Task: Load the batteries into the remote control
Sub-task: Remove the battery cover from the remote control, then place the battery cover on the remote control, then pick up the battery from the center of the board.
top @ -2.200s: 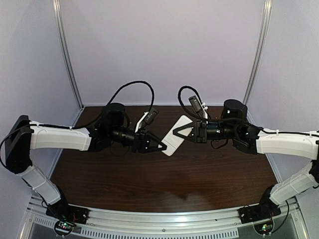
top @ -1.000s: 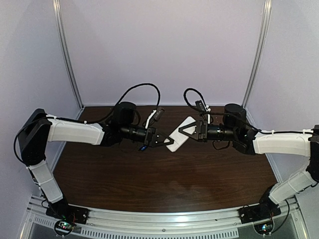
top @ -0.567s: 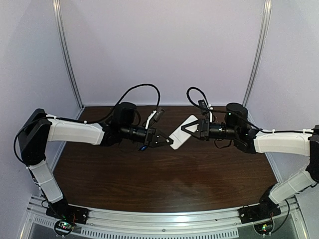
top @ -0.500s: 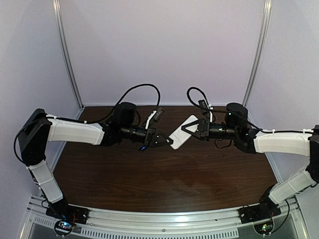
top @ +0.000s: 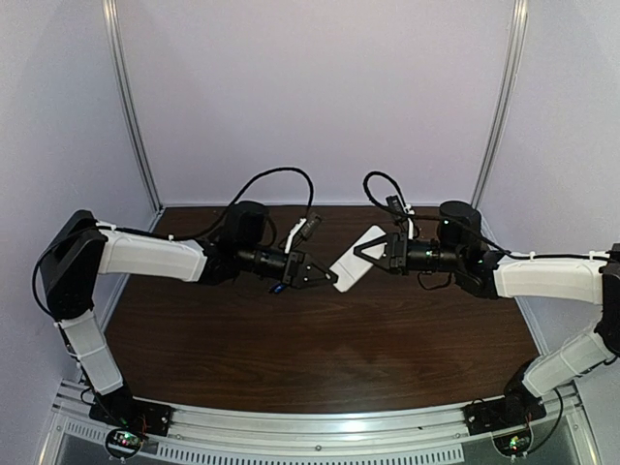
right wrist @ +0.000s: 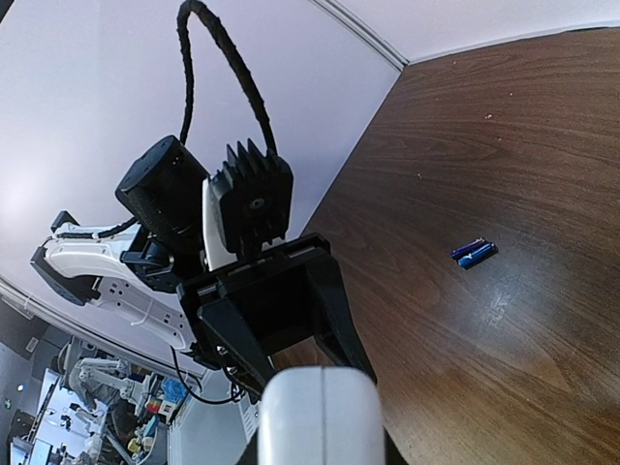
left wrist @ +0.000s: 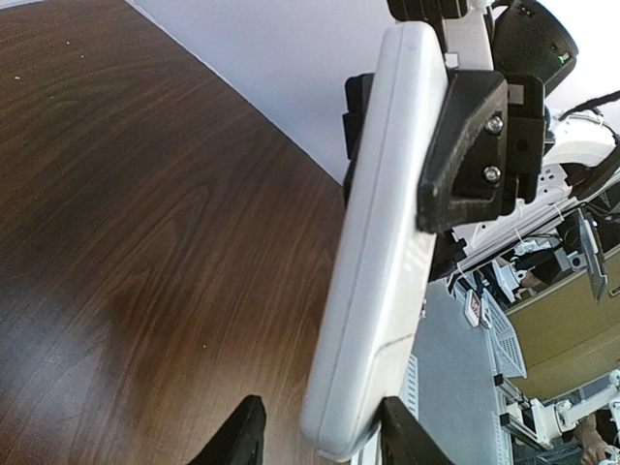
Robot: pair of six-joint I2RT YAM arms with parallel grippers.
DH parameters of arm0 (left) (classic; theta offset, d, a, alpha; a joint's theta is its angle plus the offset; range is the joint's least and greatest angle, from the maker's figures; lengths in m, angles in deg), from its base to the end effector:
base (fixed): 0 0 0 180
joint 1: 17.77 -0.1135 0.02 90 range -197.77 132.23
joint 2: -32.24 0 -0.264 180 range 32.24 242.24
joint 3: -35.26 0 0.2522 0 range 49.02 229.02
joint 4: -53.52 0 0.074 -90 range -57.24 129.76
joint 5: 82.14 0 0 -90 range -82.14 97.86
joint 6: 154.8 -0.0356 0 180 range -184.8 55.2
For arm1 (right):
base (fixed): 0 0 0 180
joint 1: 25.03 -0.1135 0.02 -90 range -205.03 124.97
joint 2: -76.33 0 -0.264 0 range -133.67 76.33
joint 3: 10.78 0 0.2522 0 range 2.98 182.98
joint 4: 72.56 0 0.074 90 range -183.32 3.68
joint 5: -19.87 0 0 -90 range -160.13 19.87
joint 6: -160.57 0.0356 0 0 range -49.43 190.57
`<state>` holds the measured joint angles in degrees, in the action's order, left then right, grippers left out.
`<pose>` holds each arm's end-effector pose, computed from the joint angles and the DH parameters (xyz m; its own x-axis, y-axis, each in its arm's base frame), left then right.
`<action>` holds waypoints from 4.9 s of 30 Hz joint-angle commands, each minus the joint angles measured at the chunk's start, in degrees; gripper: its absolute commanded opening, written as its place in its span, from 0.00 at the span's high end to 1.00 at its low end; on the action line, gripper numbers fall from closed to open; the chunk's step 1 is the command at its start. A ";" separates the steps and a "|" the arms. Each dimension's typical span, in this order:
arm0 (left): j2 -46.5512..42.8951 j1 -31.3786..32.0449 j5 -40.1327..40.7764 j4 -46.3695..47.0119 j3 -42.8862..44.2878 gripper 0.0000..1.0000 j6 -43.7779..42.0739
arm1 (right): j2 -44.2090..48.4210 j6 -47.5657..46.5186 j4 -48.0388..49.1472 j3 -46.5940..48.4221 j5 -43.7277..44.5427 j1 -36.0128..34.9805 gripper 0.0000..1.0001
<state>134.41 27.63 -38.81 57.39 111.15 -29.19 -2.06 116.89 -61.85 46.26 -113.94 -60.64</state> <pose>0.2574 -0.2979 0.2224 -0.7771 0.2189 -0.5901 0.6252 0.1605 -0.7637 0.2293 0.1946 0.2619 -0.8076 0.0636 -0.5863 -0.5636 0.2093 0.7990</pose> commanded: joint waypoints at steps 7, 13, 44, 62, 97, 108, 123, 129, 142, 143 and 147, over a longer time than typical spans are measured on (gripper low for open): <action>2.06 -0.50 2.35 3.15 -0.34 0.45 5.52 | 3.34 -2.61 0.25 1.58 1.57 -0.33 1.00; 1.63 -0.45 5.86 16.10 -3.93 0.35 16.19 | 3.85 -2.64 -1.40 -0.42 8.17 -0.33 1.00; 7.94 3.68 20.49 11.23 2.73 0.34 27.05 | 4.17 -4.56 -1.42 -0.98 15.22 -2.00 1.00; 10.59 3.28 21.09 10.15 -0.51 0.68 31.44 | 6.28 -4.23 0.64 -1.63 13.49 -1.17 1.00; 2.07 3.45 9.63 4.69 -17.79 0.97 16.06 | 9.18 -7.82 -7.29 -5.84 8.64 9.06 1.00; 5.23 2.92 12.24 -0.58 -17.62 0.87 14.91 | 8.36 -7.12 -5.94 -6.02 6.58 9.06 1.00; -3.48 -0.44 26.27 -27.63 -6.47 0.49 0.14 | 7.81 -9.06 -7.54 -4.73 6.02 9.23 1.00; -5.85 -5.65 36.69 -38.07 0.90 0.52 -9.88 | 8.41 -10.23 -8.96 -4.17 5.99 9.51 1.00; 2.62 -9.68 38.83 -49.38 14.12 0.59 -28.64 | 7.52 -8.20 -4.16 -5.62 -1.12 10.13 1.00; 3.31 -9.74 38.77 -49.72 14.68 0.59 -29.32 | 7.30 -8.23 -4.04 -5.64 -1.78 10.13 1.00; 5.85 -9.91 39.13 -51.33 16.86 0.63 -30.78 | 6.62 -8.09 -3.99 -5.31 -3.92 10.13 1.00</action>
<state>137.90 18.26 -0.59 9.21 125.21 -55.37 5.57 108.33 -68.26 40.95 -114.01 -50.90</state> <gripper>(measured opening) 0.380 0.180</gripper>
